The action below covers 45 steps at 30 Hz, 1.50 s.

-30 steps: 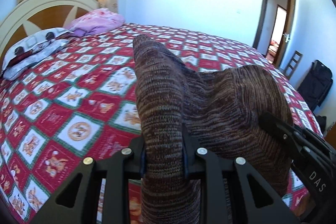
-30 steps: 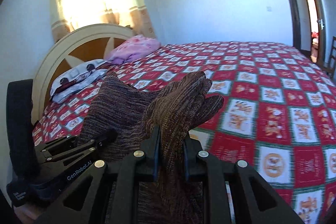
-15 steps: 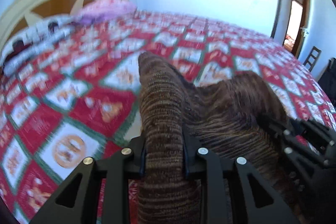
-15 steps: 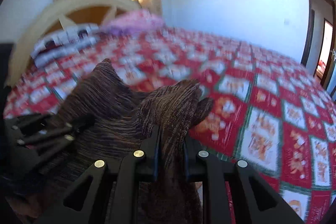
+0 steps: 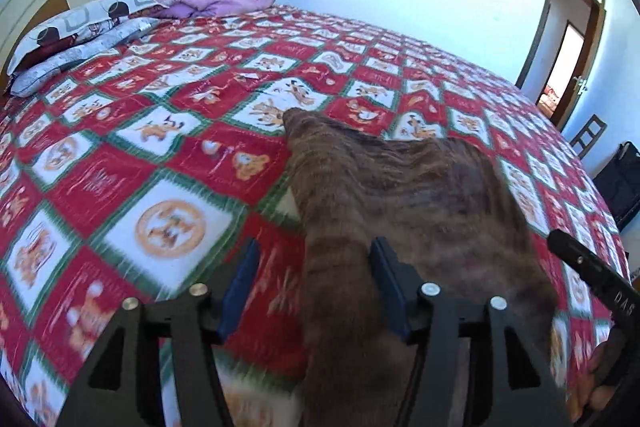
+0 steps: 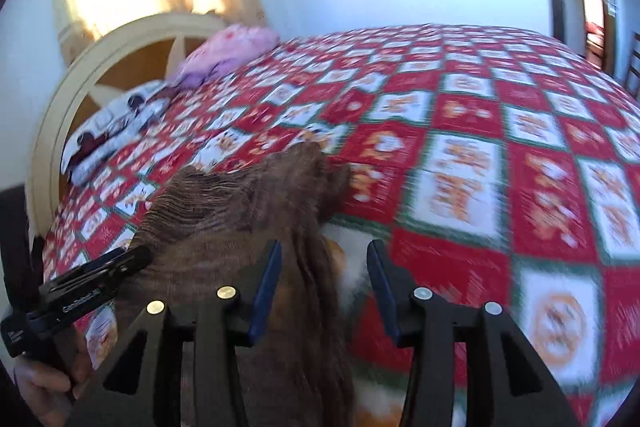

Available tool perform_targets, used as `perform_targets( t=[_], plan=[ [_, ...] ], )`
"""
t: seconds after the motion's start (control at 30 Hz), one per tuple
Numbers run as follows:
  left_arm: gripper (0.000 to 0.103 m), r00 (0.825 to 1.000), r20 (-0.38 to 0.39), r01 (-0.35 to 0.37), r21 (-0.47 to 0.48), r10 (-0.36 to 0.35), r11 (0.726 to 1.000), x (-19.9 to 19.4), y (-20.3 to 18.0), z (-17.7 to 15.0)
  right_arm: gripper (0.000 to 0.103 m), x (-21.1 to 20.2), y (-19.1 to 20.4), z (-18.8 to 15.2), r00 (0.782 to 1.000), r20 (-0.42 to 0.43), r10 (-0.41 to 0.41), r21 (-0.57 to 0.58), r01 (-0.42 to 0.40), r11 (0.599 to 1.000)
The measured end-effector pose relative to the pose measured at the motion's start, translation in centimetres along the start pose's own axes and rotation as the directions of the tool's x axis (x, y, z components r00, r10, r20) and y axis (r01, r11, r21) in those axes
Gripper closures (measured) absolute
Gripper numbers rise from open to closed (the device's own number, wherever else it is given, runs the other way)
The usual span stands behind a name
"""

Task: Fold small clothes
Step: 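Lower the folded sweater onto the quilt and open both grippers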

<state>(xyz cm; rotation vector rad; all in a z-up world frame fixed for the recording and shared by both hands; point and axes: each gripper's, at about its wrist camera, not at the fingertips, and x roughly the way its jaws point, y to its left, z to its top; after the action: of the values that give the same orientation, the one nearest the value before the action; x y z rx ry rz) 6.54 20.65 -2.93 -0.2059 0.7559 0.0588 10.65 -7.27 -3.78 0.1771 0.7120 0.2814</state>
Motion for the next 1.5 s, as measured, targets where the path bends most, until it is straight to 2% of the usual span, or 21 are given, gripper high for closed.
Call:
perform_targets(
  t=[0.07,0.13,0.3,0.33,0.37,0.43,0.57,0.7,0.83,0.97,1.0,1.03,1.1,1.13,1.17,1.27,1.5],
  plan=[
    [0.042,1.000,-0.001,0.012,0.001,-0.012,1.000,-1.1,0.1,-1.0,0.057,-1.9,-0.6,-1.3,0.999,0.014,0.031,0.044,-0.032,0.999],
    [0.042,1.000,-0.012,0.012,0.001,-0.012,1.000,-1.5,-0.1,-1.7,0.057,-2.9,-0.3,-2.3,0.999,0.007,0.050,0.041,-0.050,0.998],
    [0.042,0.999,-0.046,-0.005,0.024,0.006,1.000,-1.8,-1.1,-3.5,0.057,-2.6,1.3,-4.3,0.997,-0.041,0.067,0.003,-0.066,0.998],
    [0.042,0.999,-0.053,-0.013,0.032,0.015,0.999,-1.8,-1.3,-3.9,0.062,-2.1,1.6,-5.0,0.996,-0.069,0.057,-0.003,-0.057,0.998],
    [0.042,0.998,-0.057,-0.026,0.041,0.029,0.999,-1.7,-1.5,-4.3,0.078,-1.8,1.8,-5.6,0.995,-0.087,0.049,-0.009,-0.050,0.999],
    [0.042,0.996,-0.063,-0.062,0.052,0.066,0.997,-1.5,-1.7,-4.9,0.089,-1.2,1.9,-6.7,0.994,-0.110,0.012,-0.029,-0.015,0.999],
    [0.042,0.995,-0.051,-0.085,0.017,0.086,0.996,-1.5,-1.6,-5.6,0.090,-1.7,2.6,-7.8,0.996,-0.078,-0.032,-0.061,0.027,0.998],
    [0.042,0.991,-0.017,-0.131,0.080,0.133,0.988,-1.8,-2.4,-6.1,0.090,-1.7,3.4,-8.3,0.995,-0.055,-0.082,-0.149,0.073,0.986],
    [0.042,0.987,-0.015,-0.155,0.104,0.158,0.982,-2.5,-2.7,-6.3,0.090,-2.1,3.1,-8.3,0.994,-0.071,-0.080,-0.137,0.070,0.988],
    [0.041,0.984,-0.015,-0.176,0.134,0.180,0.975,-3.6,-3.0,-6.6,0.089,-4.1,3.1,-8.9,0.993,-0.082,-0.086,-0.106,0.077,0.991],
    [0.041,0.983,-0.017,-0.177,0.139,0.181,0.974,-3.9,-3.1,-6.7,0.088,-4.6,3.1,-9.1,0.994,-0.076,-0.083,-0.096,0.076,0.992],
    [0.038,0.984,-0.020,-0.174,0.143,0.178,0.974,-4.2,-3.2,-6.9,0.082,-5.5,3.1,-9.5,0.995,-0.067,-0.079,-0.076,0.074,0.994],
    [0.033,0.986,-0.022,-0.161,0.145,0.166,0.976,-4.7,-3.5,-7.1,0.058,-6.5,3.0,-9.9,0.995,-0.057,-0.083,-0.051,0.080,0.995],
    [0.030,0.987,-0.022,-0.154,0.147,0.159,0.977,-5.1,-3.7,-7.2,0.038,-7.2,2.9,-10.0,0.996,-0.044,-0.081,-0.034,0.080,0.996],
    [0.026,0.988,-0.022,-0.150,0.150,0.155,0.977,-5.4,-3.9,-7.2,0.031,-7.8,2.9,-10.0,0.997,-0.029,-0.078,-0.023,0.078,0.997],
    [0.014,0.988,-0.005,-0.150,0.155,0.153,0.976,-6.8,-4.4,-7.3,0.031,-9.3,3.3,-9.6,0.997,0.014,-0.081,-0.020,0.082,0.996],
    [0.003,0.982,0.085,-0.180,0.156,0.169,0.971,-10.8,-4.7,-7.0,0.031,-13.2,4.2,-8.7,0.987,0.117,-0.114,-0.015,0.116,0.993]
  ],
)
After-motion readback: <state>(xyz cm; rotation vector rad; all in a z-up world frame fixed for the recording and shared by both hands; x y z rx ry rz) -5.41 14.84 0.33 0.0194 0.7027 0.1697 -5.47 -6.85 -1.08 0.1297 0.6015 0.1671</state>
